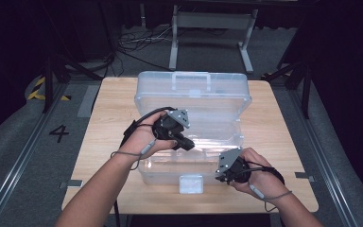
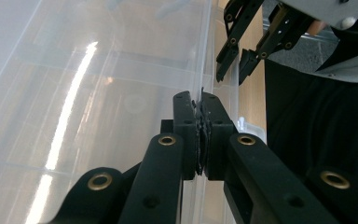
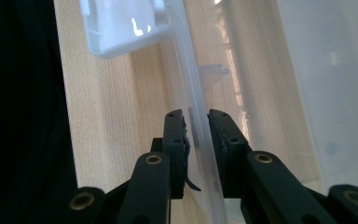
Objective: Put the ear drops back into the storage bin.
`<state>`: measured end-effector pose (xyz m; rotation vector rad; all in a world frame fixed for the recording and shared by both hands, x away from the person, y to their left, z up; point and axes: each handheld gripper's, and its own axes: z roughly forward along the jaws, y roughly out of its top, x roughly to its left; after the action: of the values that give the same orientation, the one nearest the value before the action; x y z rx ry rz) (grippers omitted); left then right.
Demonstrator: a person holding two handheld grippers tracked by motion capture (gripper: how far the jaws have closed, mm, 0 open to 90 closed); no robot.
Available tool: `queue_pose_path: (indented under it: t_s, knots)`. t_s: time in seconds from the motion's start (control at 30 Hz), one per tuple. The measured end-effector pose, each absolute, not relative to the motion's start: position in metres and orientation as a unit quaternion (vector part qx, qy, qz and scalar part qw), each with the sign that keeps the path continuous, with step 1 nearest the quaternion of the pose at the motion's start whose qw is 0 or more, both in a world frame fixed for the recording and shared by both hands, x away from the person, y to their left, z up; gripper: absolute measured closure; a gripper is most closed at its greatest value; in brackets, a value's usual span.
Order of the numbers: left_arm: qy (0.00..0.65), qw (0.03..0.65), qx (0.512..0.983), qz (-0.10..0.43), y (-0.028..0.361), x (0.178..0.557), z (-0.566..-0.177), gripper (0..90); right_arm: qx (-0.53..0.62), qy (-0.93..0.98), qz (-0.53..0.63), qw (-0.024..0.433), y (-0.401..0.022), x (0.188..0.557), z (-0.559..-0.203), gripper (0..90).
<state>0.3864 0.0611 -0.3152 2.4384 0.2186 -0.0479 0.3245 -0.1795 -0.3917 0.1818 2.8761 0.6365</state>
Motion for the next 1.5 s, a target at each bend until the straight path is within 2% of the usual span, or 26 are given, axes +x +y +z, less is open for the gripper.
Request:
queue_pose_path:
  t_s: [0.37, 0.67, 1.13, 1.5]
  knots:
    - [0.088, 0.337, 0.937, -0.012, 0.061, 0.384, -0.315, 87.0, 0.058, 0.96, 0.251, 0.111, -0.188, 0.318, -0.365, 79.7]
    - [0.094, 0.339, 0.936, -0.014, 0.061, 0.383, -0.316, 86.8, 0.062, 0.944, 0.302, 0.114, -0.195, 0.313, -0.346, 90.0]
    - [0.102, 0.352, 0.93, -0.017, 0.065, 0.381, -0.32, 86.5, 0.145, 0.876, 0.438, 0.142, -0.229, 0.319, -0.314, 90.0]
    - [0.106, 0.355, 0.929, 0.003, 0.065, 0.374, -0.321, 86.4, 0.243, 0.807, 0.518, 0.148, -0.259, 0.336, -0.314, 90.0]
